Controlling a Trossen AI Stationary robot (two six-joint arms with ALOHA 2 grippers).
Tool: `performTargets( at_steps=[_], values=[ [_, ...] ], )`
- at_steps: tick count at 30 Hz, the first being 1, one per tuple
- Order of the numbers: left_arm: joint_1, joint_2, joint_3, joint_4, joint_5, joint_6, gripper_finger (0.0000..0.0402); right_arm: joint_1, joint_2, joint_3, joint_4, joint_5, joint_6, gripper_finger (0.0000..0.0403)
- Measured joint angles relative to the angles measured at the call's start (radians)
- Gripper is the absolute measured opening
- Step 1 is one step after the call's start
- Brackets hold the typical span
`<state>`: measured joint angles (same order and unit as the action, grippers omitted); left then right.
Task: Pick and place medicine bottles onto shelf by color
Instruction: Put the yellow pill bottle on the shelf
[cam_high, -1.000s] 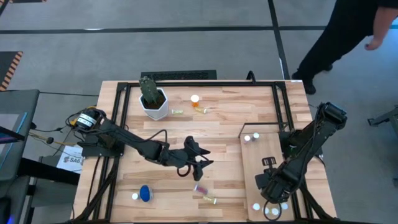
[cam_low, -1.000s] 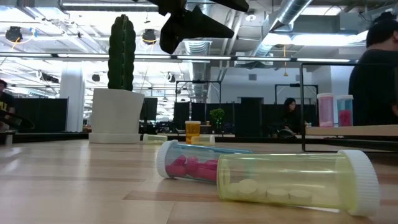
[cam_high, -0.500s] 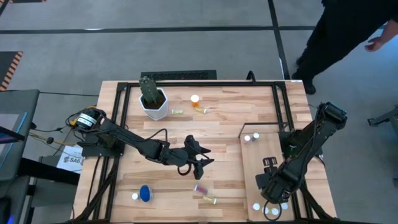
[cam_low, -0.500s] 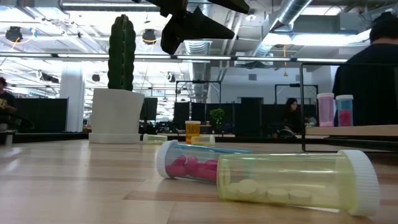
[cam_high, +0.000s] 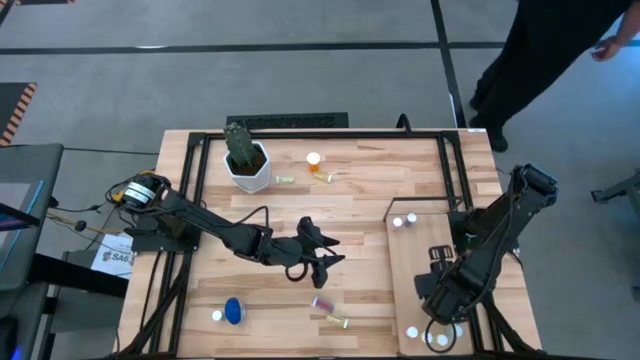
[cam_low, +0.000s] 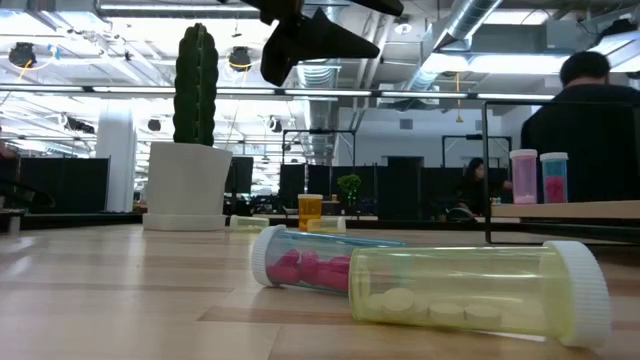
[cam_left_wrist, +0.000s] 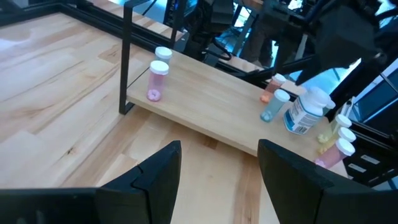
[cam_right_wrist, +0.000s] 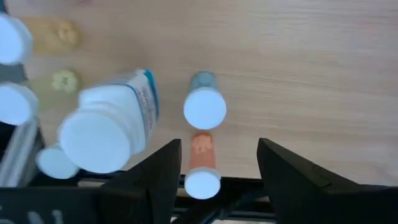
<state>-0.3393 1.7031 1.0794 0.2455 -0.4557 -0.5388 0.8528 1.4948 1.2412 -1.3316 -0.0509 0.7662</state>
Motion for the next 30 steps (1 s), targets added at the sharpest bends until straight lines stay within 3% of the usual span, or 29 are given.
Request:
performTargets(
  at_steps=[7,14,19,25,30],
  values=[
    [0.026,0.0,0.0,0.009,0.018,-0.034,0.0201,-0.049,0.0,0.059,-0.024,0.003,0.0,0.0229],
    [0.009,0.0,0.0,-0.003,0.317,-0.098,0.0201,-0.105,0.0,0.115,-0.014,0.082,-0.029,0.0222],
    [-0.05,0.0,0.0,-0.085,0.423,-0.162,0.0201,-0.152,-0.001,0.14,0.083,0.147,-0.113,0.0222],
    [-0.129,0.0,0.0,-0.223,0.435,-0.222,0.0201,-0.194,-0.001,0.142,0.272,0.158,-0.213,0.0221],
    [-0.174,0.0,0.0,-0.31,0.357,-0.005,0.0201,-0.2,-0.001,0.142,0.409,0.159,-0.267,0.0221]
  ],
)
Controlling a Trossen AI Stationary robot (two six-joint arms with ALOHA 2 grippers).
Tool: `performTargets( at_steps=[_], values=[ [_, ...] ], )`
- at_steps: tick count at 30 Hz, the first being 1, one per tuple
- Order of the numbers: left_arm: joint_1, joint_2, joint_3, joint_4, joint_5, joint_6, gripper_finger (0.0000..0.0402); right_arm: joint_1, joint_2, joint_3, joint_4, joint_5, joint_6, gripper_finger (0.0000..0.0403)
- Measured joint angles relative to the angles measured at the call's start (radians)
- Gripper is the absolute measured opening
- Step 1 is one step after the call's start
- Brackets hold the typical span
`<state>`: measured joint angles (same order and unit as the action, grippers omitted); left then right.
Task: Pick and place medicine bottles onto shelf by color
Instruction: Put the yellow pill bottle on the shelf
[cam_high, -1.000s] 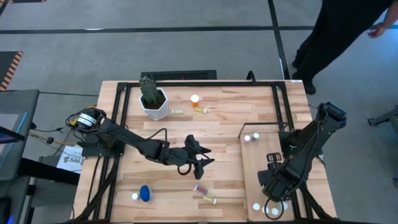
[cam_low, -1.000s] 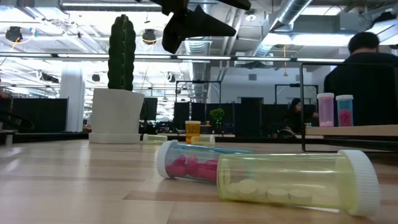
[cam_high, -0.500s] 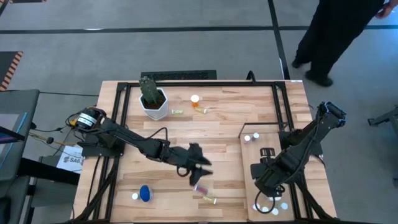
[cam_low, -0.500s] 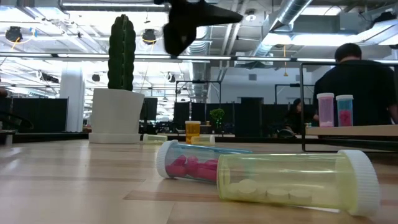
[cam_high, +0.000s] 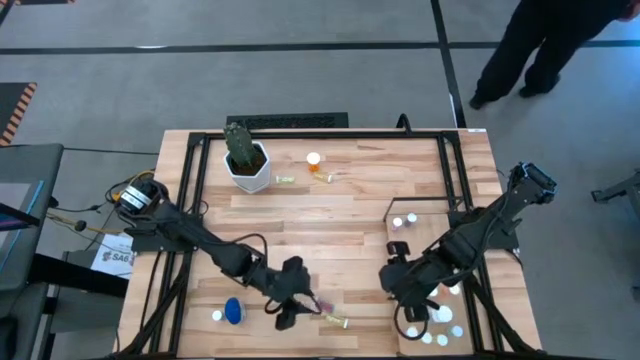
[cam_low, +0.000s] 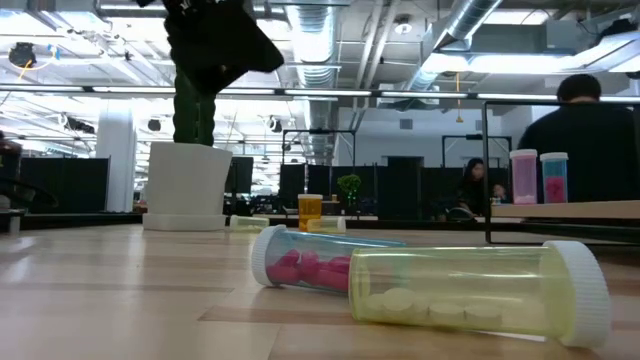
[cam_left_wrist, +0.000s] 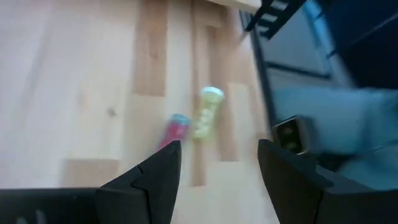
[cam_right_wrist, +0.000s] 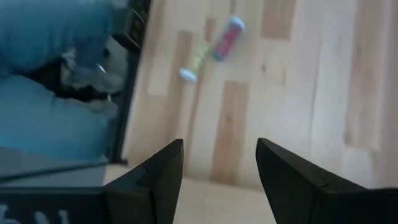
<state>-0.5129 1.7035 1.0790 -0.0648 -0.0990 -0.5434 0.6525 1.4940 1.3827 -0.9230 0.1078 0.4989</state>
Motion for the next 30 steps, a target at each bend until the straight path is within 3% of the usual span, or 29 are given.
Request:
performTargets(
  at_steps=[5,14,19,25,30],
  values=[
    [-0.014,0.0,0.0,-0.004,-0.05,0.179,0.0201,0.025,0.0,0.0,0.081,0.021,-0.003,0.0221],
    [-0.023,0.0,0.0,0.002,-0.072,0.157,0.0201,0.075,0.0,0.0,0.098,0.183,0.032,0.0221],
    [-0.037,0.001,0.0,0.049,-0.125,0.157,0.0201,0.074,0.0,0.0,0.109,0.187,0.044,0.0221],
    [-0.045,0.069,0.001,0.22,-0.109,0.224,0.0201,0.072,0.001,-0.054,0.197,0.187,0.054,0.0221],
    [-0.045,0.13,0.0,0.253,-0.1,0.246,0.0201,0.073,0.001,-0.108,0.215,0.185,0.098,0.0221]
  ],
)
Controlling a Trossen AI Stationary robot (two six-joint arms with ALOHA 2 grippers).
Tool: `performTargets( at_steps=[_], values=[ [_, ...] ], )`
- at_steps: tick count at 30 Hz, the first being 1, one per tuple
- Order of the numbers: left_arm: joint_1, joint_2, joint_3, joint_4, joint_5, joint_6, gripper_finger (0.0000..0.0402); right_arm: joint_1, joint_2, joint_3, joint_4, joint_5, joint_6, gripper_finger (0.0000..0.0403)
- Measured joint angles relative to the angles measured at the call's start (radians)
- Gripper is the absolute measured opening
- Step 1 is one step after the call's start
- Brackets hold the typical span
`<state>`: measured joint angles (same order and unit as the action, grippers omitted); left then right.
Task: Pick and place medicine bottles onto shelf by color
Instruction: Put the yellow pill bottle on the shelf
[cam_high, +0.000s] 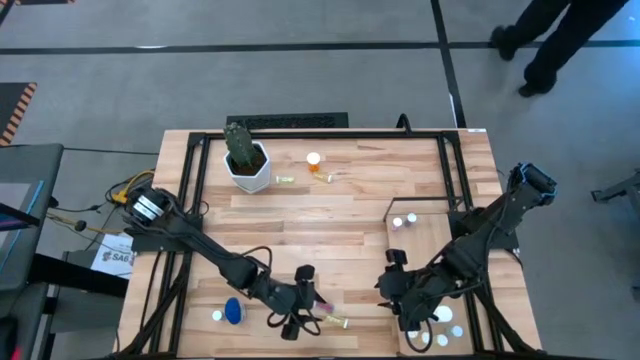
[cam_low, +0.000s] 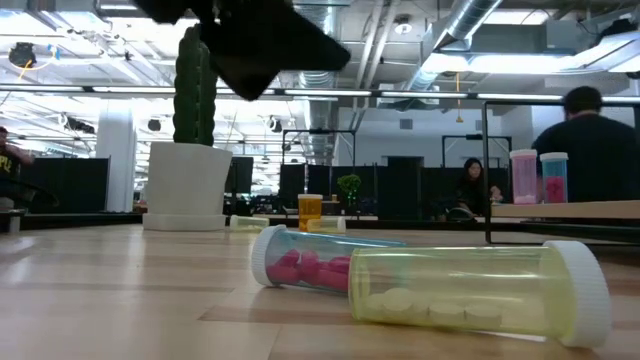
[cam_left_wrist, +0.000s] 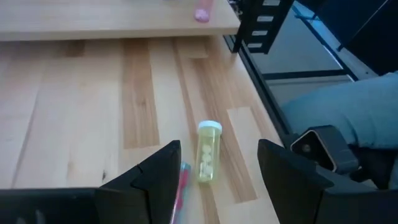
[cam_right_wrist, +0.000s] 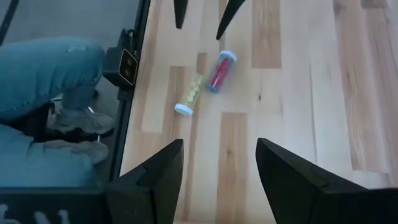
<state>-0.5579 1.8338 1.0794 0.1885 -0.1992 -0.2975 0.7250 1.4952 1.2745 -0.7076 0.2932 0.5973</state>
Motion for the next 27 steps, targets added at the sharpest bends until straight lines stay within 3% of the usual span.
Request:
performTargets(
  at_steps=[7,15,21,27],
  values=[
    [-0.002,0.129,0.006,0.118,0.039,-0.003,0.0201,-0.007,-0.001,-0.059,0.062,-0.003,0.006,0.0221],
    [-0.012,0.249,0.085,0.119,0.046,0.05,0.0201,-0.008,-0.001,-0.067,0.072,-0.006,0.008,0.0221],
    [-0.004,0.249,0.089,0.107,-0.011,0.109,0.0201,-0.007,-0.001,-0.067,0.076,-0.006,0.024,0.0221],
    [0.001,0.248,0.088,0.086,0.0,0.093,0.0201,-0.005,-0.001,-0.067,0.076,-0.007,0.024,0.0221]
  ],
)
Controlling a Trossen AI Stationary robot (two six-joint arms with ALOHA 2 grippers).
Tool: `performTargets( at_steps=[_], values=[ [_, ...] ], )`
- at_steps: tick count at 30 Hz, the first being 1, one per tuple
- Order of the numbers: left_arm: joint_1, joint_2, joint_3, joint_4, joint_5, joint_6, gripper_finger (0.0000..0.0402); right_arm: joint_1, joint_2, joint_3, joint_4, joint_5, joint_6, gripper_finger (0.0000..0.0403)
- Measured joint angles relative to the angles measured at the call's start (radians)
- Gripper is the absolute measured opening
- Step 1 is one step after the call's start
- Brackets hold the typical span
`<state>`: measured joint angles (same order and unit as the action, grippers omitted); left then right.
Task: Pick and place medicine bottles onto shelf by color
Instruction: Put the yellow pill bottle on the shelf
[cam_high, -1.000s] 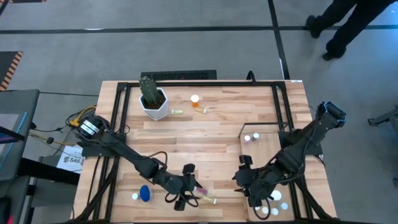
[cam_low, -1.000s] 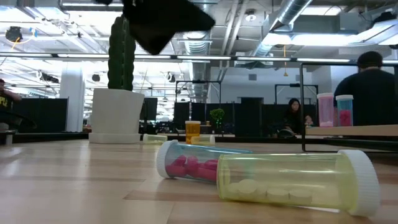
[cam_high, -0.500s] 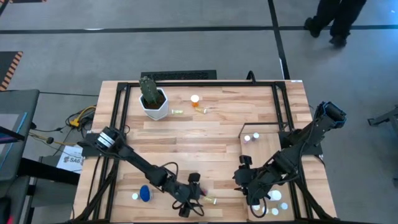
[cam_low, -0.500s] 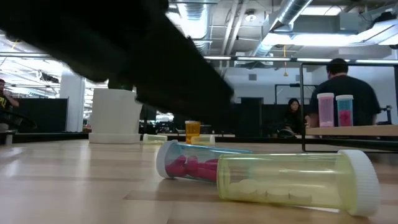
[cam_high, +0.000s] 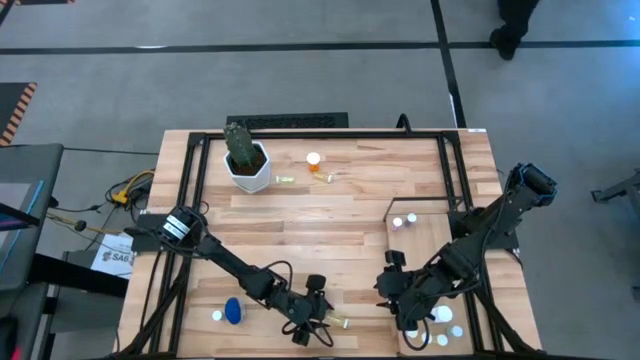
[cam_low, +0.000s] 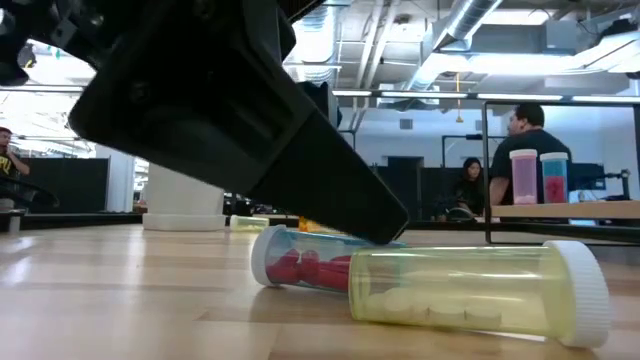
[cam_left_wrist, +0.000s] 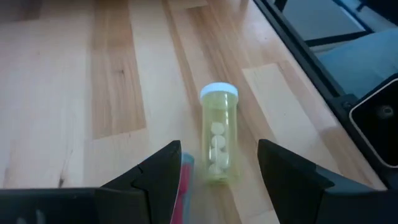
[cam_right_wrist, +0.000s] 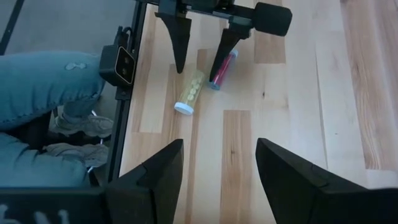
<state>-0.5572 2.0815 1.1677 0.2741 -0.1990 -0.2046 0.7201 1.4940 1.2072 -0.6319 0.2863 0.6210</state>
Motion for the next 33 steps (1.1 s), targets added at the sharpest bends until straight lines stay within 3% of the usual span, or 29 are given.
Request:
performTargets(
  at_steps=[33],
  values=[
    [-0.054,-0.001,-0.001,0.032,-0.103,-0.073,0.0201,0.007,0.0,0.001,-0.001,-0.026,0.0,0.0221]
  ],
)
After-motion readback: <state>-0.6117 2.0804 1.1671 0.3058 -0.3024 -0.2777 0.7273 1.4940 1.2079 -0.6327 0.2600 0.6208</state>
